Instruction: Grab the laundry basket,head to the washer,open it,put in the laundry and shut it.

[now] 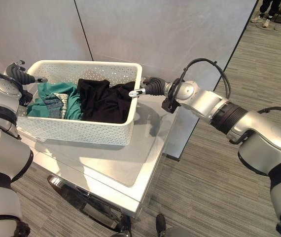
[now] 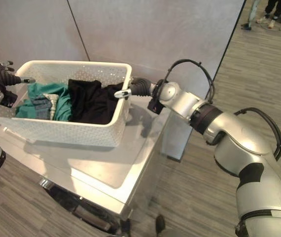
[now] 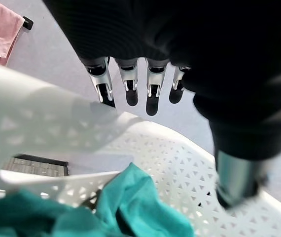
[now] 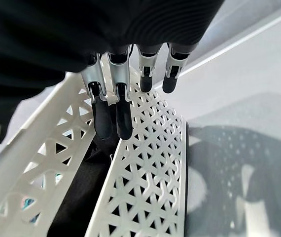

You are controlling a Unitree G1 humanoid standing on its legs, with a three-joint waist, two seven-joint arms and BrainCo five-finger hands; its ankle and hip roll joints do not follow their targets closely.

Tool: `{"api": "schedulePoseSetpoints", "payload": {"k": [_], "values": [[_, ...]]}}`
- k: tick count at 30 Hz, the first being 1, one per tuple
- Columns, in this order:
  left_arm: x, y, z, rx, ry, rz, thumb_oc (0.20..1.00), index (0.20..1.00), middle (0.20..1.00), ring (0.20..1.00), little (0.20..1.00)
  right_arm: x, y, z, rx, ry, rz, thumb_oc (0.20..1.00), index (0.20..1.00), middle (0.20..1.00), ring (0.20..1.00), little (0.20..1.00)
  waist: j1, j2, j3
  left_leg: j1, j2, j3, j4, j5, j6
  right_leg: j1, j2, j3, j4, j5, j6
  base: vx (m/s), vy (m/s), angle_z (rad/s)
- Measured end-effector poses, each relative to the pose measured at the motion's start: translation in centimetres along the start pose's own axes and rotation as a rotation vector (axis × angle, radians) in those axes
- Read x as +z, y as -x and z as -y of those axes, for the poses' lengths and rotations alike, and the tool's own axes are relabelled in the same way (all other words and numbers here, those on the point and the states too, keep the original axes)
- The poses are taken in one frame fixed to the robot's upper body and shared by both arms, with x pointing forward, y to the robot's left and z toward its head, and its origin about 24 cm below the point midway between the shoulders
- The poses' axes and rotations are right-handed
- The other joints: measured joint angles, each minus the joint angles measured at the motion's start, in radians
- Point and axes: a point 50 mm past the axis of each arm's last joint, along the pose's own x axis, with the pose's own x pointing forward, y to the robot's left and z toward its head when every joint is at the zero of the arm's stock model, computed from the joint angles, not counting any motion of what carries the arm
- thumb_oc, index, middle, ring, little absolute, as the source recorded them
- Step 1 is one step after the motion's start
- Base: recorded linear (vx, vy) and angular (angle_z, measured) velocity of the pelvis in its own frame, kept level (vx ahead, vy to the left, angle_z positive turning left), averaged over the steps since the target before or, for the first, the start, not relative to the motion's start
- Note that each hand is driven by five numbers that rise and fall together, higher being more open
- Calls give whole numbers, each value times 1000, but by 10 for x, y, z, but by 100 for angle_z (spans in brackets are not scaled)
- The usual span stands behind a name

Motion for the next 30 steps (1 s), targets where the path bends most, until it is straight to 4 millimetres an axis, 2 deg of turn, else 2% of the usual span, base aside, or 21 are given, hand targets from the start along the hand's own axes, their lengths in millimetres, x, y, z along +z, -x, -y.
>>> {"api": "schedulePoseSetpoints", "payload": {"k": [2,4,7,10,15,18,20,22,24,25,27,29,30], "values": [[4,0,1,5,0,22,1000,1000,1000,1000,1000,6,0,0,-8,4,33,1000,1000,1000,1000,1000,-4,1,0,15,2,0,0,0,0,22,3,0,-19,6,-1,0,0,0],[15,0,0,20,41,69,1000,1000,1000,1000,1000,15,2,10,-62,0,91,1000,1000,1000,1000,1000,-3,4,2,27,4,-2,-1,-2,-2,40,6,0,-28,8,-3,0,0,0],[23,0,0,35,108,115,1000,1000,1000,1000,1000,30,10,28,-164,-12,181,1000,1000,1000,1000,1000,-6,12,5,44,5,-4,-1,-8,-10,62,6,-1,-37,9,-3,-1,-6,1],[27,1,0,33,148,144,1000,1000,1000,1000,1000,50,22,41,-231,53,276,1000,1000,1000,1000,1000,-9,19,4,52,3,-5,-1,-8,-10,72,5,-1,-39,10,-3,3,-5,1],[29,1,-2,37,189,164,1000,1000,1000,1000,1000,60,48,63,-337,128,344,1000,1000,1000,1000,1000,-21,26,5,69,2,-4,-1,-10,-7,88,4,0,-39,10,-2,0,0,0],[32,2,-6,46,237,188,1000,1000,1000,1000,1000,66,84,92,-494,166,423,1000,1000,1000,1000,1000,-25,34,2,79,0,-2,-1,-10,-5,98,2,1,-38,11,-1,0,-23,-1],[33,3,-3,40,259,212,1000,1000,1000,1000,1000,60,107,106,-594,177,436,1000,1000,1000,1000,1000,-29,37,3,102,1,-2,-3,-15,-5,119,3,1,-38,6,-1,16,-37,0],[22,4,-5,62,280,205,1000,1000,1000,1000,1000,49,131,111,-695,208,448,1000,1000,1000,1000,1000,-37,48,-3,121,1,-3,-2,-21,0,139,4,1,-38,3,-2,-33,-35,1],[7,4,-4,74,306,170,1000,1000,1000,1000,1000,42,141,112,-732,247,423,1000,1000,1000,1000,1000,-47,70,-20,121,0,-3,-6,-25,-4,139,2,1,-36,1,-2,13,-46,-1],[4,4,-6,87,345,169,1000,1000,1000,1000,1000,33,154,107,-771,276,420,1000,1000,1000,1000,1000,-48,80,-28,123,3,-3,-7,-28,-1,141,5,-1,-36,2,-3,7,-51,-2],[0,7,-11,114,347,194,1000,1000,1000,1000,1000,22,177,103,-830,312,429,1000,1000,1000,1000,1000,-47,86,-32,123,5,-5,-7,-30,0,142,7,-2,-36,2,-4,1,-27,0],[-9,10,-18,146,352,211,1000,1000,1000,1000,1000,6,199,105,-908,366,364,1000,1000,1000,1000,1000,-47,93,-38,120,5,-7,-7,-32,-4,141,6,-5,-38,2,-4,1,-36,2],[-15,11,-20,158,342,195,1000,1000,1000,1000,1000,1,203,108,-933,367,337,1000,1000,1000,1000,1000,-50,95,-40,121,3,-7,-7,-37,-10,141,4,-6,-41,3,-4,10,-46,3]]}}
